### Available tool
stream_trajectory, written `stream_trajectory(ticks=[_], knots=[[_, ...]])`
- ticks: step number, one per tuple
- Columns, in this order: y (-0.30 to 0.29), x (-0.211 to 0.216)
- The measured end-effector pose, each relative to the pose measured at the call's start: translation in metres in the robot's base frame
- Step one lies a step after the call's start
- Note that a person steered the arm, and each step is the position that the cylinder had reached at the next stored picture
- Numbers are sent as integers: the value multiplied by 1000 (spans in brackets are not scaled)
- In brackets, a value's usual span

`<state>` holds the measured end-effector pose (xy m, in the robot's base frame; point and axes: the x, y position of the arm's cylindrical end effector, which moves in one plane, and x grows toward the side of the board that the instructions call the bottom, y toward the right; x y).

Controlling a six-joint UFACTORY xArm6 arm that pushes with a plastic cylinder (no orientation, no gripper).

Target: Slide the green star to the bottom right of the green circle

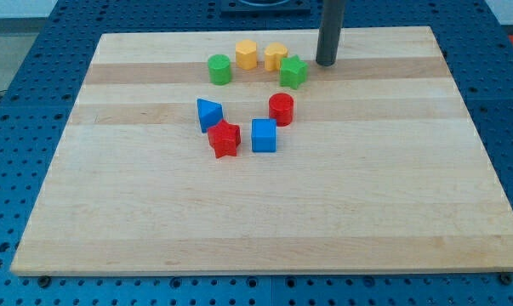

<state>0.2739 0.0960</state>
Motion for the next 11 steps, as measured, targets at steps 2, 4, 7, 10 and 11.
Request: stream_trajectory(ticks=[2, 4, 7, 10, 11], knots=[[-8, 19], [-33, 43], [-27, 34], [-34, 23], [-41, 33]])
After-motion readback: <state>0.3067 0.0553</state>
